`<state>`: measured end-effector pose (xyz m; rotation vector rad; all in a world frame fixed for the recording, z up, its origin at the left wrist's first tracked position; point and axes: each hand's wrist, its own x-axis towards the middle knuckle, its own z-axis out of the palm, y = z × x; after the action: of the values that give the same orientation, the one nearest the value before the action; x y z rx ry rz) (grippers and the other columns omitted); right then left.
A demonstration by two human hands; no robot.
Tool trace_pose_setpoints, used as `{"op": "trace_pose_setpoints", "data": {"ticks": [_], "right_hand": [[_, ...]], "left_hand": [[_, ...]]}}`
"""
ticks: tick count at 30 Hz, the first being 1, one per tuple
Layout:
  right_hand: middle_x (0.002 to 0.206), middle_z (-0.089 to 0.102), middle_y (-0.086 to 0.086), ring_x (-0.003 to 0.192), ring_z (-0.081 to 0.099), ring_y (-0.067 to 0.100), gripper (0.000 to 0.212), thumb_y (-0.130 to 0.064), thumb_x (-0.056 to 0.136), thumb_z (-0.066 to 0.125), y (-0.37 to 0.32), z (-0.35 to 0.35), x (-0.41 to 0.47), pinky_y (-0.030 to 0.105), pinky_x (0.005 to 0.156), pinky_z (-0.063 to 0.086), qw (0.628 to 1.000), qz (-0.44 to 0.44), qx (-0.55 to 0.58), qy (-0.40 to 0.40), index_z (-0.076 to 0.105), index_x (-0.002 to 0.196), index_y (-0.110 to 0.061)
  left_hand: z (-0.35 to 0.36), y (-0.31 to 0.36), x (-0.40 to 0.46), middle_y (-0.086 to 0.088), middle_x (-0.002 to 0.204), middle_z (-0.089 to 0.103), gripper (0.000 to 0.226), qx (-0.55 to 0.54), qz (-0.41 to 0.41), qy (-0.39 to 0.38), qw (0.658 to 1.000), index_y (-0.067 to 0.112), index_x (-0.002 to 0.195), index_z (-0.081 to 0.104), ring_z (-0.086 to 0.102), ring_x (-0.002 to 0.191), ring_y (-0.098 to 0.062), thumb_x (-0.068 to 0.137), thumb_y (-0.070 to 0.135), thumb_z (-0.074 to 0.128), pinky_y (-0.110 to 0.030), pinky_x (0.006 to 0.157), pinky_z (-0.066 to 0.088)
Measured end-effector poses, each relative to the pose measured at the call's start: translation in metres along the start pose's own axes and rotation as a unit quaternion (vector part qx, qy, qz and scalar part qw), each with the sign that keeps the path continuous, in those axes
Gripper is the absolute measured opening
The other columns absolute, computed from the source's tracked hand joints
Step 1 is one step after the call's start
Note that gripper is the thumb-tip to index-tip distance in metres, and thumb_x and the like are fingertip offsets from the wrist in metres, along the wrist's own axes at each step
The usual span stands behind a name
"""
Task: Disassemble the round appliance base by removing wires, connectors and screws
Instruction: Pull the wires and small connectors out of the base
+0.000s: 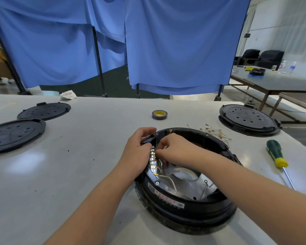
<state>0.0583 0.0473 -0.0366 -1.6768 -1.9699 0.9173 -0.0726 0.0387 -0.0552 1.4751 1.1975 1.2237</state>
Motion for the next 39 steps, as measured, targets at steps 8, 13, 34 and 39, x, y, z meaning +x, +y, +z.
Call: {"op": "trace_pose_setpoints", "data": {"ticks": [8, 13, 34, 39], "right_hand": [[0.056, 0.067, 0.006, 0.04, 0.055, 0.013, 0.009, -0.013, 0.085, 0.048, 0.001, 0.001, 0.0, 0.02, 0.045, 0.042, 0.999, 0.016, -0.017, -0.031, 0.049, 0.076, -0.012], [0.054, 0.067, 0.007, 0.036, 0.054, 0.011, 0.009, -0.009, 0.082, 0.046, 0.004, -0.001, -0.002, 0.014, 0.037, 0.039, 1.0, 0.007, 0.008, -0.026, 0.053, 0.076, -0.009], [0.042, 0.05, -0.013, 0.038, 0.044, -0.004, 0.009, -0.02, 0.079, 0.064, 0.005, -0.007, -0.009, 0.017, 0.049, 0.036, 0.993, -0.096, -0.064, -0.027, 0.063, 0.072, -0.025], [0.044, 0.054, -0.01, 0.039, 0.05, -0.003, 0.006, -0.017, 0.081, 0.061, 0.005, -0.004, -0.007, 0.016, 0.047, 0.039, 0.994, -0.087, -0.051, -0.041, 0.067, 0.081, -0.019]], "left_hand": [[0.0, 0.0, 0.001, 0.003, 0.12, 0.061, 0.053, 0.011, 0.013, -0.007, 1.0, 0.023, 0.112, 0.058, 0.056, 0.117, -0.014, 0.084, -0.018, 0.037, -0.042, 0.103, 0.045], [-0.001, -0.001, 0.001, 0.005, 0.119, 0.061, 0.053, 0.015, 0.014, -0.01, 1.0, 0.024, 0.112, 0.058, 0.056, 0.116, -0.011, 0.084, -0.017, 0.038, -0.036, 0.102, 0.045], [-0.001, -0.001, 0.001, 0.003, 0.121, 0.061, 0.053, 0.016, 0.015, -0.007, 1.0, 0.022, 0.115, 0.058, 0.056, 0.116, -0.012, 0.085, -0.016, 0.038, -0.042, 0.101, 0.046], [-0.002, -0.001, 0.001, 0.005, 0.121, 0.061, 0.053, 0.016, 0.013, -0.011, 1.0, 0.023, 0.116, 0.058, 0.056, 0.116, -0.011, 0.085, -0.015, 0.038, -0.041, 0.102, 0.046]]}}
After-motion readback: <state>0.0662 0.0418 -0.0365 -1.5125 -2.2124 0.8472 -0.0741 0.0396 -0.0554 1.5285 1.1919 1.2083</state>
